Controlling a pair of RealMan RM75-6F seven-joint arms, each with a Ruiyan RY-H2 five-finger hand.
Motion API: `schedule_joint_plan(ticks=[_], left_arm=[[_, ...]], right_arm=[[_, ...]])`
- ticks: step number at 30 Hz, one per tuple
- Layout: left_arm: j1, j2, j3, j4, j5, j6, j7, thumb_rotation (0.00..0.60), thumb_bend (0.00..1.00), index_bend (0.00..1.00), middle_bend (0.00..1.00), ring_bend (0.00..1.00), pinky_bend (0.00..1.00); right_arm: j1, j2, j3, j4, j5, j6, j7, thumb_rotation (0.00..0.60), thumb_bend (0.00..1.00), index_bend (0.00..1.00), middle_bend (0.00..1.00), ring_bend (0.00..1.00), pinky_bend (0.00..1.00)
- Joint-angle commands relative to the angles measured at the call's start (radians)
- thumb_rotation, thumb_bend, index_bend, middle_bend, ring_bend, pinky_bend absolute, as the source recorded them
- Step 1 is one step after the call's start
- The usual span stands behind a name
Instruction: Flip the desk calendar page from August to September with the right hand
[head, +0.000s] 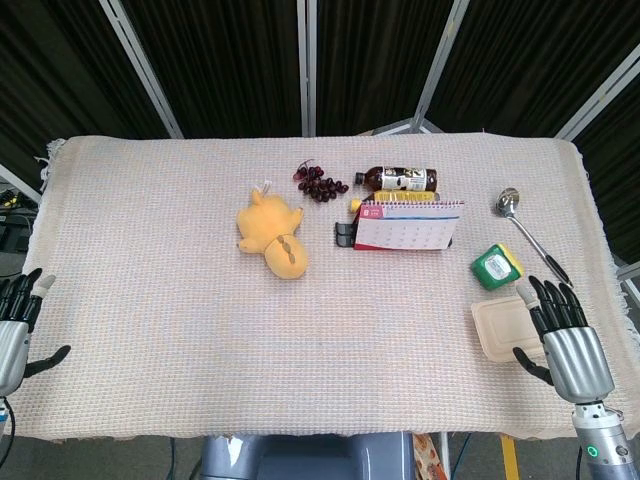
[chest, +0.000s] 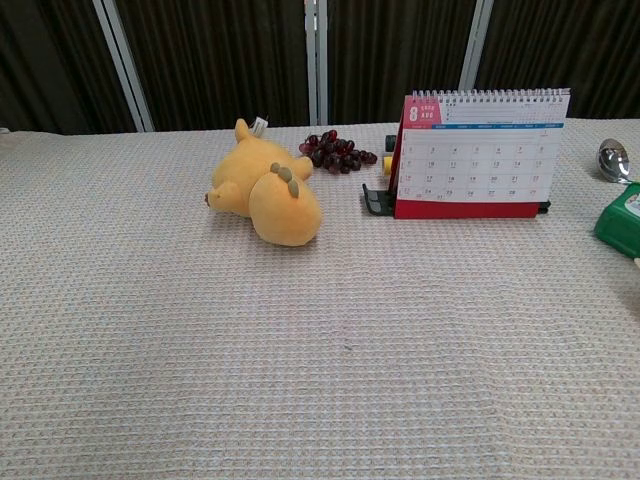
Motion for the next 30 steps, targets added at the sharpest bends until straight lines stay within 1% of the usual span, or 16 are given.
schedule_joint_plan(ticks=[1, 5, 9, 13, 15, 16, 17, 18, 19, 20, 21, 22, 23, 25, 27, 30], left_arm=[[0.0, 0.0, -0.001, 0.0, -0.002, 0.0, 0.0, 0.6, 0.13, 0.0, 0.0, 0.0, 0.0], [0.001, -0.001, -0.004, -0.001, -0.002, 0.004, 0.0, 0.6, 0.13, 0.0, 0.0, 0.0, 0.0], [0.002, 0.0, -0.007, -0.004, -0.001, 0.012, -0.002, 0.6, 0.03, 0.0, 0.0, 0.0, 0.0], [0.004, -0.001, -0.015, -0.001, -0.006, 0.019, -0.019, 0.6, 0.0, 0.0, 0.0, 0.0, 0.0], [0.003, -0.001, -0.017, 0.003, -0.009, 0.018, -0.025, 0.6, 0.0, 0.0, 0.0, 0.0, 0.0], [0.003, -0.001, -0.017, 0.005, -0.01, 0.017, -0.028, 0.6, 0.0, 0.0, 0.0, 0.0, 0.0], [0.003, -0.001, -0.018, 0.007, -0.012, 0.016, -0.03, 0.6, 0.0, 0.0, 0.0, 0.0, 0.0], [0.002, -0.001, -0.018, 0.009, -0.013, 0.014, -0.034, 0.6, 0.0, 0.0, 0.0, 0.0, 0.0], [0.002, -0.001, -0.018, 0.01, -0.013, 0.013, -0.036, 0.6, 0.0, 0.0, 0.0, 0.0, 0.0], [0.001, -0.001, -0.018, 0.012, -0.013, 0.012, -0.038, 0.6, 0.0, 0.0, 0.0, 0.0, 0.0], [0.0, -0.001, -0.019, 0.013, -0.013, 0.011, -0.04, 0.6, 0.0, 0.0, 0.0, 0.0, 0.0], [0.0, -0.001, -0.019, 0.014, -0.013, 0.011, -0.04, 0.6, 0.0, 0.0, 0.0, 0.0, 0.0], [0.001, -0.002, -0.02, 0.015, -0.013, 0.013, -0.042, 0.6, 0.0, 0.0, 0.0, 0.0, 0.0], [0.003, -0.001, -0.022, 0.015, -0.012, 0.021, -0.043, 0.6, 0.0, 0.0, 0.0, 0.0, 0.0], [0.008, -0.002, -0.023, 0.016, -0.005, 0.036, -0.037, 0.6, 0.0, 0.0, 0.0, 0.0, 0.0], [0.014, -0.002, -0.028, 0.016, 0.003, 0.059, -0.036, 0.6, 0.01, 0.0, 0.0, 0.0, 0.0]], right_arm=[[0.001, -0.001, 0.0, -0.001, 0.003, -0.005, 0.0, 0.6, 0.14, 0.0, 0.0, 0.0, 0.0], [0.004, -0.002, 0.002, -0.015, 0.011, -0.017, 0.006, 0.6, 0.14, 0.0, 0.0, 0.0, 0.0], [0.02, -0.001, 0.003, -0.057, 0.012, -0.045, 0.021, 0.6, 0.14, 0.0, 0.0, 0.0, 0.0], [0.048, -0.003, 0.02, -0.114, 0.044, -0.097, 0.045, 0.6, 0.14, 0.0, 0.0, 0.0, 0.0], [0.073, -0.003, 0.038, -0.158, 0.081, -0.144, 0.066, 0.6, 0.14, 0.0, 0.0, 0.0, 0.04], [0.09, -0.002, 0.054, -0.193, 0.113, -0.178, 0.084, 0.6, 0.14, 0.0, 0.03, 0.02, 0.12], [0.103, -0.004, 0.069, -0.22, 0.143, -0.202, 0.099, 0.6, 0.14, 0.0, 0.1, 0.1, 0.25], [0.122, -0.007, 0.092, -0.256, 0.189, -0.237, 0.123, 0.6, 0.14, 0.0, 0.18, 0.19, 0.33], [0.131, -0.01, 0.105, -0.274, 0.216, -0.255, 0.136, 0.6, 0.16, 0.0, 0.32, 0.34, 0.45], [0.145, -0.012, 0.125, -0.303, 0.264, -0.287, 0.16, 0.6, 0.21, 0.0, 0.45, 0.48, 0.55], [0.163, -0.015, 0.15, -0.339, 0.328, -0.333, 0.208, 0.6, 0.27, 0.0, 0.52, 0.56, 0.59], [0.174, -0.013, 0.165, -0.36, 0.371, -0.365, 0.239, 0.6, 0.37, 0.0, 0.61, 0.64, 0.65], [0.193, -0.009, 0.195, -0.399, 0.451, -0.427, 0.312, 0.6, 0.45, 0.0, 0.67, 0.7, 0.68], [0.233, 0.009, 0.251, -0.453, 0.611, -0.575, 0.47, 0.6, 0.52, 0.0, 0.74, 0.77, 0.71], [0.293, 0.054, 0.318, -0.436, 0.765, -0.769, 0.616, 0.6, 0.54, 0.0, 0.78, 0.8, 0.71], [0.34, 0.064, 0.368, -0.375, 0.875, -0.929, 0.734, 0.6, 0.55, 0.0, 0.79, 0.81, 0.71]])
